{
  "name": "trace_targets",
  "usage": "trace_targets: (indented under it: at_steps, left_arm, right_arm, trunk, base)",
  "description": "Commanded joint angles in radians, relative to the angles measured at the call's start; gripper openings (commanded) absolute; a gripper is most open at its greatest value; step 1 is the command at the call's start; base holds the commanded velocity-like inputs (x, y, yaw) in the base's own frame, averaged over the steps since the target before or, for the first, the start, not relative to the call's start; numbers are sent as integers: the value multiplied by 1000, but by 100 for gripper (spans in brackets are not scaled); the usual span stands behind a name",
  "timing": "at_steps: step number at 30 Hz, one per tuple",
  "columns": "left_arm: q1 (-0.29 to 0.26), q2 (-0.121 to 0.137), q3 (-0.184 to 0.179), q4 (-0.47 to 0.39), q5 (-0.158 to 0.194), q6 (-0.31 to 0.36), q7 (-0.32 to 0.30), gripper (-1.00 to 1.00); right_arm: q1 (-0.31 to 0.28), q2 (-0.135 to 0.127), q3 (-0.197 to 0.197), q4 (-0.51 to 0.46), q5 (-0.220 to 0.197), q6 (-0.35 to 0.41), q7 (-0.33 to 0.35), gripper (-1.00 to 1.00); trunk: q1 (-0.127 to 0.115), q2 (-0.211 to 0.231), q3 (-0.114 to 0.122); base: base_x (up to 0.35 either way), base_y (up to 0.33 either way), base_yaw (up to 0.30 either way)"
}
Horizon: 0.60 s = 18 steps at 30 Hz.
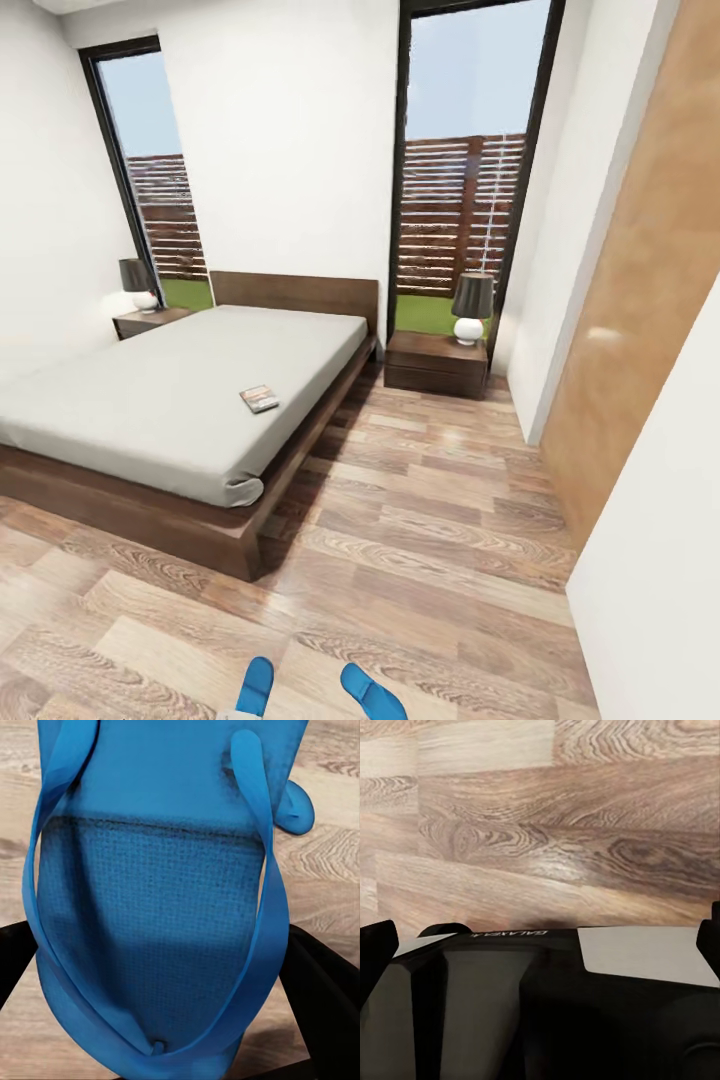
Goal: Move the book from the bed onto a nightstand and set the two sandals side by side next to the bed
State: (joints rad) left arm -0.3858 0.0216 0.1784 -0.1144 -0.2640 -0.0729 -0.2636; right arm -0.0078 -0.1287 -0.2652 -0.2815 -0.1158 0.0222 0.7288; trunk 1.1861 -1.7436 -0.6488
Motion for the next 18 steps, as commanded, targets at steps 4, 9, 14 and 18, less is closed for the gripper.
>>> trace_targets:
  at_steps: [4, 9, 14, 18]
  left_arm:
    - [-1, 0, 9, 1, -11, -4, -3, -100]
    - [-1, 0, 9, 1, -11, -4, -4, -100]
    - [-1, 0, 9, 1, -11, -4, -3, -100]
    - [-1, 0, 9, 1, -11, -4, -4, -100]
  right_arm:
    - [-1, 0, -2, 1, -8, 2, 4, 100]
    - [-1, 0, -1, 0, -8, 2, 4, 100]
    - [-1, 0, -1, 0, -8, 2, 4, 100]
    - [-1, 0, -1, 0, -7, 2, 4, 100]
  trunk:
    - [0, 0, -1]
    - [0, 0, -1]
    - [0, 0, -1]
    - [0, 0, -1]
  base:
    - [210, 0, 41]
    - [181, 0, 7]
    - [34, 0, 159]
    - [2, 0, 282]
